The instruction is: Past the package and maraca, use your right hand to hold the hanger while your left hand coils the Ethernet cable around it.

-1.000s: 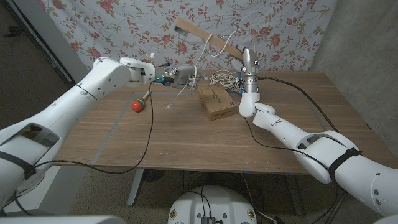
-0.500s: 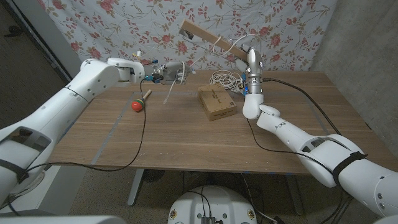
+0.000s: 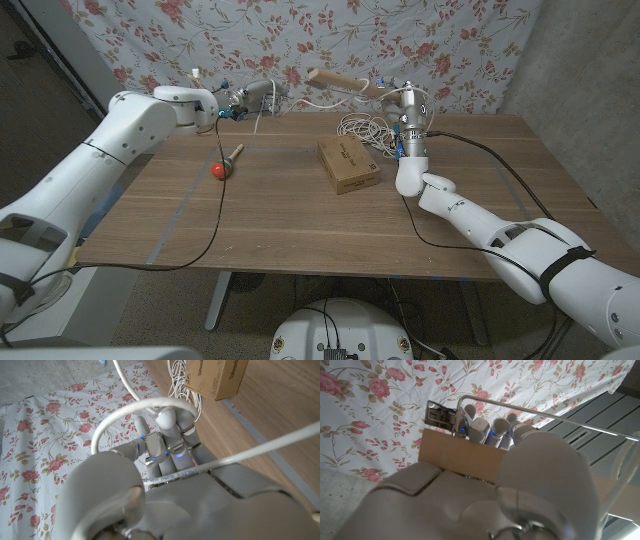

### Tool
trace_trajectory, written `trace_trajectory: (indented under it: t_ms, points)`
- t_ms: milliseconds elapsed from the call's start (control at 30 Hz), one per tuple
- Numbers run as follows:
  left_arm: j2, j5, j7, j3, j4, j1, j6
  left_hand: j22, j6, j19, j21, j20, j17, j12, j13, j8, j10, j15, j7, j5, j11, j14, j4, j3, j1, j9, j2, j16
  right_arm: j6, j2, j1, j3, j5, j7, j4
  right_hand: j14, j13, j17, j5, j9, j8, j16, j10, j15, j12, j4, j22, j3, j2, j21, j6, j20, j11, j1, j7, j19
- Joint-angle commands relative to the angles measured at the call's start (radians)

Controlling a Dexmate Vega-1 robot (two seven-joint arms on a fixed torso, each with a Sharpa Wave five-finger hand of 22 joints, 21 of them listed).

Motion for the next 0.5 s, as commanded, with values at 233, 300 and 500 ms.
trace_trajectory:
  t_ms: [233, 300, 500]
  points:
    - [-0.085, 0.034, -0.033, 0.068, 0.069, -0.147, -0.012, 0.000, 0.059, -0.004, 0.002, -0.021, 0.000, 0.003, 0.005, 0.007, 0.006, -0.009, 0.065, 0.010, -0.065, 0.010, -0.010, 0.019, -0.004, -0.003, 0.025, 0.000, -0.042, -0.075, -0.017, -0.121, -0.232, 0.003, -0.055, -0.003, -0.004, 0.001, 0.006, 0.006, 0.002, -0.001, -0.006, -0.080, -0.006, 0.006, 0.001, 0.000, 0.122, -0.007, 0.002, -0.102, -0.007, -0.118, -0.003, -0.005]
    - [-0.092, 0.044, -0.047, 0.080, 0.071, -0.167, -0.010, 0.006, 0.057, -0.007, 0.006, -0.020, 0.002, 0.003, 0.005, 0.010, 0.007, -0.006, 0.062, 0.010, -0.064, 0.011, -0.010, 0.019, -0.004, -0.001, 0.026, 0.001, -0.068, -0.086, -0.002, -0.166, -0.218, 0.008, -0.049, -0.003, -0.005, 0.001, 0.006, 0.007, 0.003, -0.001, -0.004, -0.080, -0.006, 0.006, 0.001, 0.000, 0.122, -0.007, 0.002, -0.102, -0.005, -0.118, -0.005, -0.004]
    - [-0.108, 0.069, -0.077, 0.108, 0.059, -0.221, -0.001, 0.003, 0.057, -0.005, 0.004, -0.021, 0.000, 0.004, 0.005, 0.011, 0.008, -0.011, 0.065, 0.010, -0.064, 0.011, -0.010, 0.021, -0.006, -0.008, 0.027, -0.001, -0.157, -0.087, 0.049, -0.269, -0.164, 0.073, 0.000, -0.004, -0.008, 0.002, 0.008, 0.007, 0.003, -0.001, -0.004, -0.080, -0.008, 0.006, 0.001, -0.001, 0.121, -0.009, 0.003, -0.103, -0.008, -0.118, -0.007, -0.005]
